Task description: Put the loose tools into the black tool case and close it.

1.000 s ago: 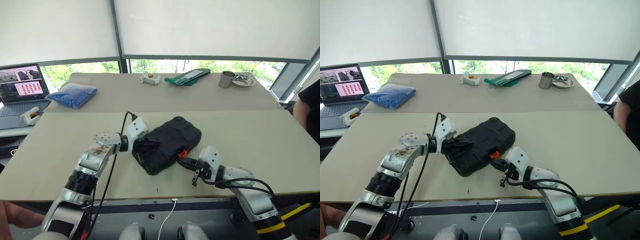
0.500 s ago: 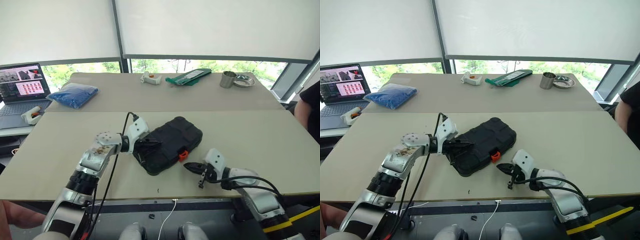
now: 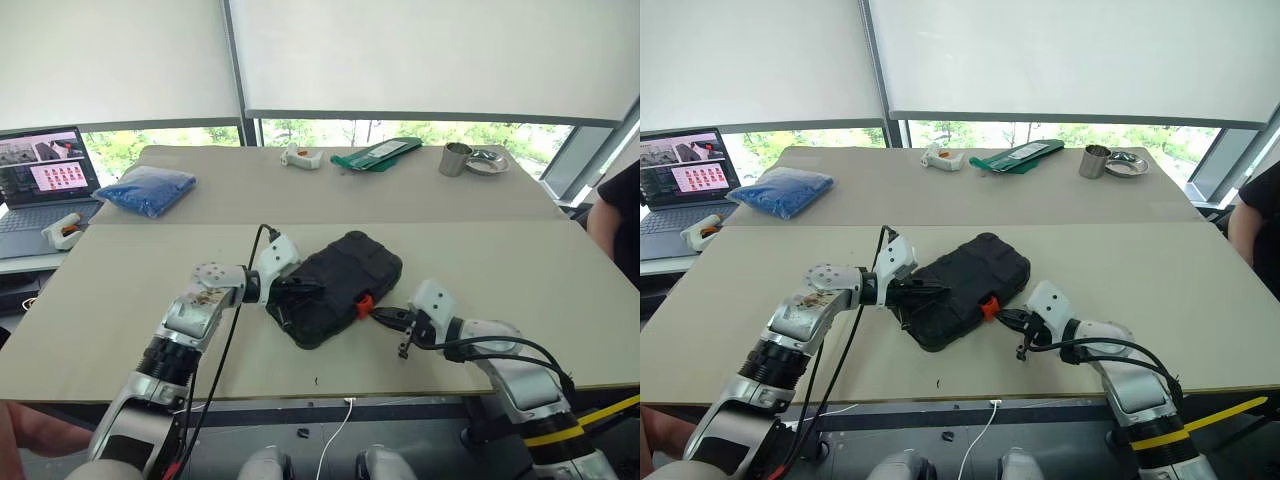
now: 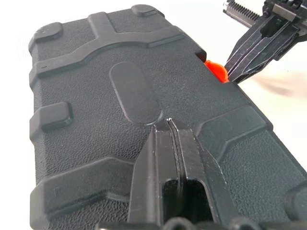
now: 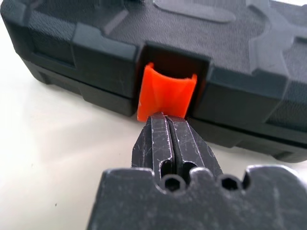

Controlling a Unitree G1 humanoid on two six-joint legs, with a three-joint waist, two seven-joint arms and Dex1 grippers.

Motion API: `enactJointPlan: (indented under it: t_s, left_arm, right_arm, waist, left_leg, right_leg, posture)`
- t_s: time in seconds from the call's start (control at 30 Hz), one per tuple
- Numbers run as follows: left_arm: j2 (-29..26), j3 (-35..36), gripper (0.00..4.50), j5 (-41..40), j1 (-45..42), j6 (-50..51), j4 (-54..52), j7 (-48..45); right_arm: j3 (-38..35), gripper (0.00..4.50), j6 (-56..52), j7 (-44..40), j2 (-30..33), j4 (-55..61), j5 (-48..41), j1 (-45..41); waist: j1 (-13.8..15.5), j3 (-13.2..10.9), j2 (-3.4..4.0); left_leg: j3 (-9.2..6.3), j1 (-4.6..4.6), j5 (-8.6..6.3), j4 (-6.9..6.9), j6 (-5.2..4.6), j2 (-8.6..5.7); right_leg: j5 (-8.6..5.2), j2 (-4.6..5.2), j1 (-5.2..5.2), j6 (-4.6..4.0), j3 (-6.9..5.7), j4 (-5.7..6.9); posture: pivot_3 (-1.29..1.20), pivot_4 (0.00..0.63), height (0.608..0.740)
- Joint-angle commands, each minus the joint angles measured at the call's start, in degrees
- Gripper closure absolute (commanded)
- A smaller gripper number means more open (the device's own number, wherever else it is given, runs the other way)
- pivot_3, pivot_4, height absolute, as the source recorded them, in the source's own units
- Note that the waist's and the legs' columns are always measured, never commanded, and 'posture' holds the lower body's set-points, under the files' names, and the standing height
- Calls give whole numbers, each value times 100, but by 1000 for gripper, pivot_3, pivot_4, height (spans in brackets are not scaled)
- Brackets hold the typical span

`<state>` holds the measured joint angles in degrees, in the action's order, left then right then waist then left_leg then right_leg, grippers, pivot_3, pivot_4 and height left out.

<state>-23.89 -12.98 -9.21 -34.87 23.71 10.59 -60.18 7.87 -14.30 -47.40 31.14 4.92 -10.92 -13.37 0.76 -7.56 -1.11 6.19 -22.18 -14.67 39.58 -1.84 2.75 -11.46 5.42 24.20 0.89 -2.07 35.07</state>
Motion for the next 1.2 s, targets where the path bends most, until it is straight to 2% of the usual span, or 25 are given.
enactJointPlan:
  t_s: [0.03,0.2,0.47,0.73,0.83,1.1,1.2]
  left_arm:
    - [146,-521,4481,286,292,115,551,18]
    - [152,-518,4481,321,342,135,527,47]
    - [140,-529,4481,354,295,512,535,117]
    - [52,-893,4481,490,340,1059,407,31]
    - [29,-943,4481,530,353,1098,387,63]
    - [84,-999,4481,505,354,1067,350,165]
    - [74,-1008,4481,494,344,1053,370,168]
  right_arm:
    - [-163,4500,-19,3,-31,268,-147,-230]
    - [-65,4500,-328,16,152,174,26,-80]
    - [-9,4500,-186,-37,-81,21,-15,-214]
    - [88,4500,-29,-15,-298,-279,116,-489]
    - [29,4500,-112,-29,-247,-149,111,-483]
    - [-34,4500,-670,-289,441,577,51,-31]
    - [-81,4500,-689,-226,413,587,-20,-2]
  waist:
    - [4,0,0]
    - [15,2,3]
    - [53,7,12]
    - [43,7,12]
    - [32,9,14]
    - [-6,22,13]
    - [-2,33,6]
  left_leg:
    - [0,0,0,0,0,-1]
    - [0,-2,-1,-1,2,-2]
    - [0,-1,-2,-18,2,-11]
    - [-1,-2,-2,-22,2,-12]
    - [-1,0,-2,-32,2,-13]
    - [-1,3,0,-71,0,-17]
    - [-3,5,0,-78,-4,-16]
  right_leg:
    - [0,2,0,0,0,-1]
    - [0,11,0,1,-4,-3]
    - [0,23,1,2,-8,-10]
    - [0,23,3,3,-10,-14]
    - [0,25,3,3,-10,-16]
    - [-6,21,1,6,-9,-27]
    - [-24,18,1,9,-10,-28]
  posture:
    - [0,150,740]
    - [0,150,740]
    - [0,150,740]
    - [0,150,740]
    - [0,150,740]
    - [0,150,740]
    - [0,150,740]
